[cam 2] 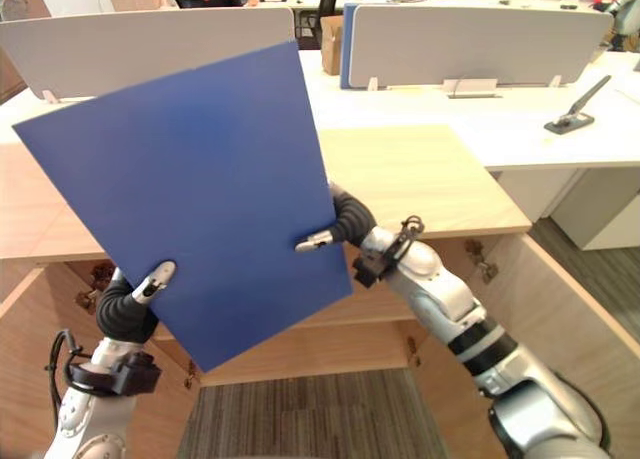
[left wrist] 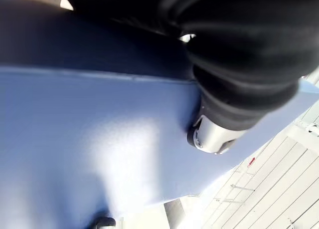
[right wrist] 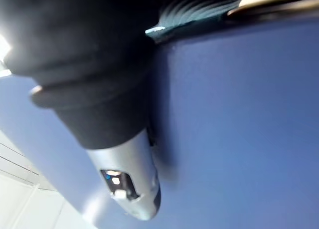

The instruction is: Walk over to the cabinet, pick up the folder, carry it to the office cabinet, place the folder inside the office cabinet, then close the office cabinet door

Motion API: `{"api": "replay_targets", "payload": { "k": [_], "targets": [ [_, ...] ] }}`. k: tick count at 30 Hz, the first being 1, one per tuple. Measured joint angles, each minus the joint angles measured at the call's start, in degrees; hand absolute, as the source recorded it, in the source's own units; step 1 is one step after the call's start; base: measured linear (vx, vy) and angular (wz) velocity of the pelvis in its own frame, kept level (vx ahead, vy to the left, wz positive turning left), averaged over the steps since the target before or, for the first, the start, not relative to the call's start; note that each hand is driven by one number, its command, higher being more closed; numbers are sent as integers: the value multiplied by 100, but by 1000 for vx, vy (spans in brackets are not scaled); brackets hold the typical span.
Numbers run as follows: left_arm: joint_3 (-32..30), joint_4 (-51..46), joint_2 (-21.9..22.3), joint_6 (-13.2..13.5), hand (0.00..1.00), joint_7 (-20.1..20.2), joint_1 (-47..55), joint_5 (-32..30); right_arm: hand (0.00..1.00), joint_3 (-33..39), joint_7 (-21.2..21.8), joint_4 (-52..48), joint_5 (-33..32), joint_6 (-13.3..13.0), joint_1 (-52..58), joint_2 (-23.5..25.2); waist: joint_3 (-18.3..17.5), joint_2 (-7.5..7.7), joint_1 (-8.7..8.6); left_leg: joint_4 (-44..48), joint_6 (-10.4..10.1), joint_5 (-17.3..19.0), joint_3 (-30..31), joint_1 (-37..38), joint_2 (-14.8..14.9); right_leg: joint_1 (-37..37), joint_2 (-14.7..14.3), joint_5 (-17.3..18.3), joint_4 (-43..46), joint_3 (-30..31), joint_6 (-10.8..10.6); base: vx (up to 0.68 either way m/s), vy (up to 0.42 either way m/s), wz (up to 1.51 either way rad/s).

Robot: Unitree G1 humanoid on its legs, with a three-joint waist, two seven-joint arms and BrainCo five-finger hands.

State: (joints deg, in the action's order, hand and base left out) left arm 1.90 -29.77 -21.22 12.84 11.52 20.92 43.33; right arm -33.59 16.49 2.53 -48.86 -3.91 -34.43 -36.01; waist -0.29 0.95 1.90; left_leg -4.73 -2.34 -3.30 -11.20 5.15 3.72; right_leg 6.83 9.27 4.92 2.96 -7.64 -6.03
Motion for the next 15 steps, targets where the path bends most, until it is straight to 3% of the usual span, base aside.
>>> {"api": "replay_targets", "payload": {
  "k": [8, 9, 15],
  "targets": [
    [29, 0, -312, 130, 100, -107, 1, 278, 0, -735, -37, 443, -196, -22, -806, -235, 6, -9, 72, 0, 3, -3, 8, -10, -2, -2, 4, 0, 0, -1, 1, 0, 0, 0],
    [50, 0, -395, 176, 100, -107, 2, 369, 100, -896, -38, 443, -280, -25, -936, -332, 6, -8, 73, 0, 3, -3, 12, -10, -2, 0, 4, 0, 0, -1, 1, 0, 0, 0],
    [170, 0, -696, 358, 100, -110, 15, 566, 100, -1547, 41, 373, -870, -26, -1400, -869, -3, 2, 70, 0, 4, -6, 18, -14, -2, 2, 4, 0, 1, -1, 1, 0, 0, 0]
  ]
}}
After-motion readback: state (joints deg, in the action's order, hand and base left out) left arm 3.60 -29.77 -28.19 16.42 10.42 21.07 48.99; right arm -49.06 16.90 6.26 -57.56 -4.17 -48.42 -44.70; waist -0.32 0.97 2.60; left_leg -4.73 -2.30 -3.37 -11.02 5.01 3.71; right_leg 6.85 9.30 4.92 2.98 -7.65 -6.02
